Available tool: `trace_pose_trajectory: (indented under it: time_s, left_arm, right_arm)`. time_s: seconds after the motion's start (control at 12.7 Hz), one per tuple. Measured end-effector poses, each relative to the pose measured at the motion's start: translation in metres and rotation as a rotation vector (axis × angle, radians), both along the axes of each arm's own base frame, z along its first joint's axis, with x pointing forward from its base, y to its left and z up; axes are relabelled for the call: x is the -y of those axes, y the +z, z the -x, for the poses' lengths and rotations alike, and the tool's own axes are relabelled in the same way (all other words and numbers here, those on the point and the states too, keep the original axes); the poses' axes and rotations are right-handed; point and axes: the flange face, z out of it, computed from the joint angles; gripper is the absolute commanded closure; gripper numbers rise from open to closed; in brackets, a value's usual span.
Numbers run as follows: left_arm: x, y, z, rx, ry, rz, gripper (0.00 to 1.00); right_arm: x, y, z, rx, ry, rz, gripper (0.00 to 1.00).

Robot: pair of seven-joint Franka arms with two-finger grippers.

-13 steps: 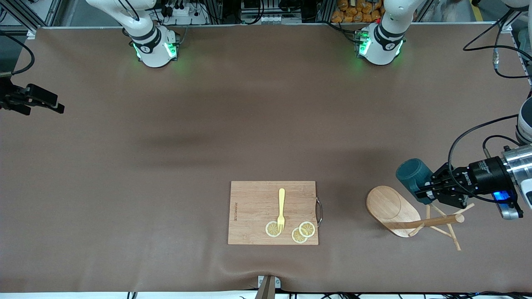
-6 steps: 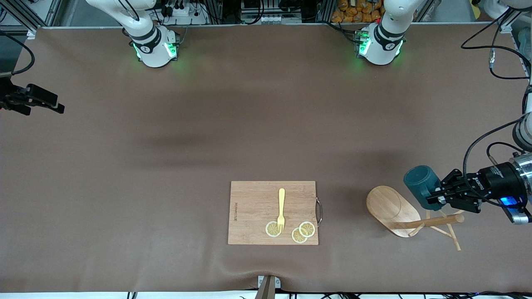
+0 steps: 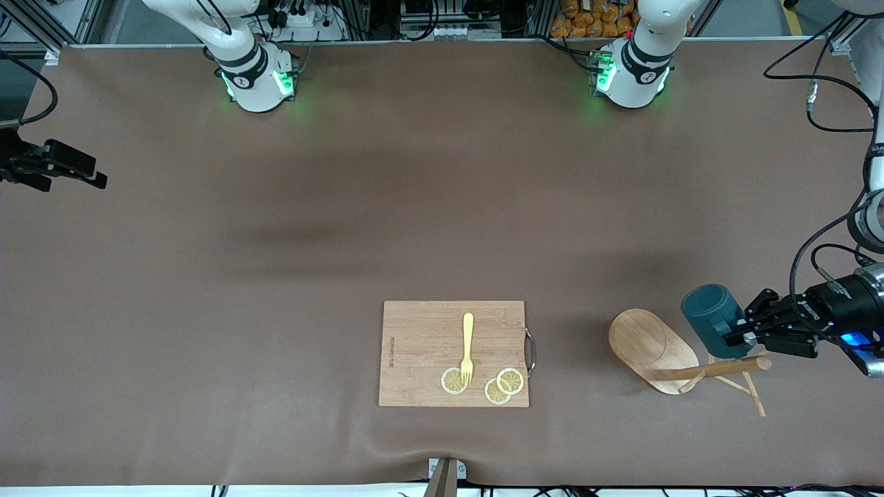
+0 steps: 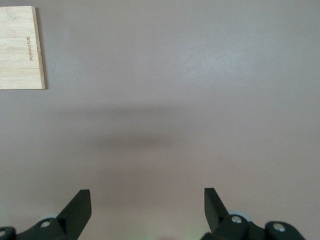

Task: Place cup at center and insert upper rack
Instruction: 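Lower the mug beside the wooden mug tree with the left gripper, then hook the mug handle onto a mug-tree branch with the left gripper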

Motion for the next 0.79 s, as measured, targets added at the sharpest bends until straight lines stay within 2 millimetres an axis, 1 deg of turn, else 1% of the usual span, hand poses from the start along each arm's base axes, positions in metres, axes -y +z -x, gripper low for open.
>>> trace_pose_trajectory:
  time_s: [0.24, 0.47, 0.79]
  left_arm:
    - [-0.015, -0.006, 0.0, 0.031, 0.016, 0.052, 1.0]
    - [-0.019, -0.018, -0.001, 0.064, 0.01, 0.086, 1.0]
    - [-0.03, -0.034, -0.002, 0.113, 0.016, 0.129, 1.0]
  right_arm:
    - [0.0, 0.0, 0.0, 0.0, 0.0, 0.0, 0.0]
    - [0.0, -0.001, 0.0, -0.001, 0.0, 0.0, 0.0]
    - [0.0, -0.001, -0.001, -0.002, 0.001, 0.0, 0.0]
